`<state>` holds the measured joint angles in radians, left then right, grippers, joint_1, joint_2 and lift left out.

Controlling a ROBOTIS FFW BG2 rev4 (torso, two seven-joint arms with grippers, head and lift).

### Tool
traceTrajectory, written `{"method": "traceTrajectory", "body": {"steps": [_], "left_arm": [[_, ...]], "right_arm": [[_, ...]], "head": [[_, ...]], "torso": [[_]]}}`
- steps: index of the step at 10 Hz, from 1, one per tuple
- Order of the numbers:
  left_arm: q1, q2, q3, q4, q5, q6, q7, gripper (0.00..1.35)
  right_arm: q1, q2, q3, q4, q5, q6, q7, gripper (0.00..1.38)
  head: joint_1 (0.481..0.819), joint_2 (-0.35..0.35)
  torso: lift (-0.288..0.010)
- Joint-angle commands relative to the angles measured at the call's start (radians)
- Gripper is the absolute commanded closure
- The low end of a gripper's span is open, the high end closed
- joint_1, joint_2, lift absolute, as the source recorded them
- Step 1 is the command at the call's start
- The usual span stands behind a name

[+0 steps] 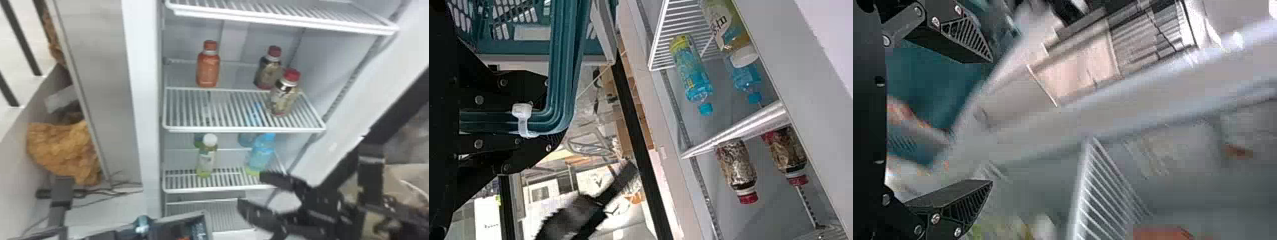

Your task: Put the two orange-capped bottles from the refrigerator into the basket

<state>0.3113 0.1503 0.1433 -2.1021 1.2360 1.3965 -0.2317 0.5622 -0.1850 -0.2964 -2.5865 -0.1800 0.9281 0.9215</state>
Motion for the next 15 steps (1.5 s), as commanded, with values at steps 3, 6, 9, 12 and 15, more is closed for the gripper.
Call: {"method": "traceTrajectory", "body": {"steps": [3, 6, 9, 12, 15], "left_arm": [[-0.002, -0.005, -0.004, 0.000, 0.008, 0.000, 0.000, 1.21], [-0.007, -0.005, -0.016, 0.000, 0.018, 0.000, 0.000, 1.21], [-0.010, -0.006, -0.022, 0.000, 0.012, 0.007, 0.002, 1.21], [-0.010, -0.006, -0.026, 0.000, 0.012, 0.007, 0.002, 1.21], [-0.012, -0.006, -0.028, 0.002, 0.014, 0.007, 0.002, 1.21]], "right_arm": [[-0.116, 0.036, -0.005, 0.234, -0.051, -0.418, -0.161, 0.22], [-0.295, 0.053, 0.157, 0.551, -0.103, -0.675, -0.265, 0.18], [-0.444, 0.033, 0.251, 0.727, -0.095, -0.761, -0.325, 0.05], [-0.523, 0.032, 0.290, 0.740, -0.037, -0.761, -0.403, 0.00], [-0.594, 0.032, 0.360, 0.799, 0.011, -0.761, -0.509, 0.00]], "head": [[0.695, -0.295], [0.695, -0.290], [0.695, -0.217], [0.695, -0.201], [0.695, -0.184]], "torso": [[-0.040], [-0.040], [-0.040], [-0.040], [-0.040]]}}
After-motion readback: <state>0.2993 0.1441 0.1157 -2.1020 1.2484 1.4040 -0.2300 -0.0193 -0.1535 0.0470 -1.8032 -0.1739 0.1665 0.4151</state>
